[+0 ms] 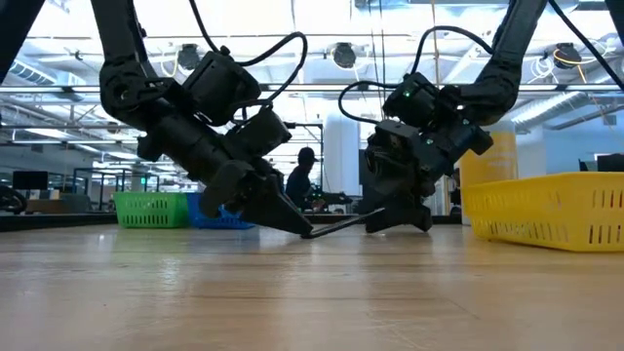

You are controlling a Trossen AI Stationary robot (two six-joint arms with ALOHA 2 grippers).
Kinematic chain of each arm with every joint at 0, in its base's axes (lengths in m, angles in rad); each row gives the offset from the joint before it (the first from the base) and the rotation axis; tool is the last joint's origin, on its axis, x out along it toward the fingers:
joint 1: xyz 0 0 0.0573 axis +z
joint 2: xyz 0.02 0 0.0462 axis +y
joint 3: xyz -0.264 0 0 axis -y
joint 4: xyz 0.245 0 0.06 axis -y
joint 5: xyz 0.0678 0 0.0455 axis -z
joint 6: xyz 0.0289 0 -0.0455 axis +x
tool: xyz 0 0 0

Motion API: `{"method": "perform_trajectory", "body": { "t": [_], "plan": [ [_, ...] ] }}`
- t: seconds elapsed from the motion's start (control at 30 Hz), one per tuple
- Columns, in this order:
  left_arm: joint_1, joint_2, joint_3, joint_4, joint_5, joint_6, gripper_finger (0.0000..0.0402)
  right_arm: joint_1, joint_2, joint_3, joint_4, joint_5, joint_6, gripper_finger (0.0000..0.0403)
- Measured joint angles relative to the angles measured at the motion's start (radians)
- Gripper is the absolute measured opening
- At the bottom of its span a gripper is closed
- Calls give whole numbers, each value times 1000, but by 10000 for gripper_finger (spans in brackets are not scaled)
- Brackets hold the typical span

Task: Pick & Place Travel size toiletries
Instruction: Put the black comb into the blue bin

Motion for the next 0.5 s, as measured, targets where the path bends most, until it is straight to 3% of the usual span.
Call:
{"method": "perform_trajectory", "body": {
  "t": [0.13, 0.27, 0.4, 0.5],
  "plan": [
    [0, -23, -1, 2, 1, 4, 9, -1, 0, -1, 4, -3, -11, 103],
    [1, -111, -4, -65, 26, 27, 35, 1, 0, -1, 64, -13, -50, 21],
    [0, -271, -5, -192, 26, 46, 82, -1, 2, -2, 154, -4, -78, 16],
    [1, -398, -4, -274, -30, 49, 116, 0, 2, -2, 230, -3, -130, 20]
  ]
}}
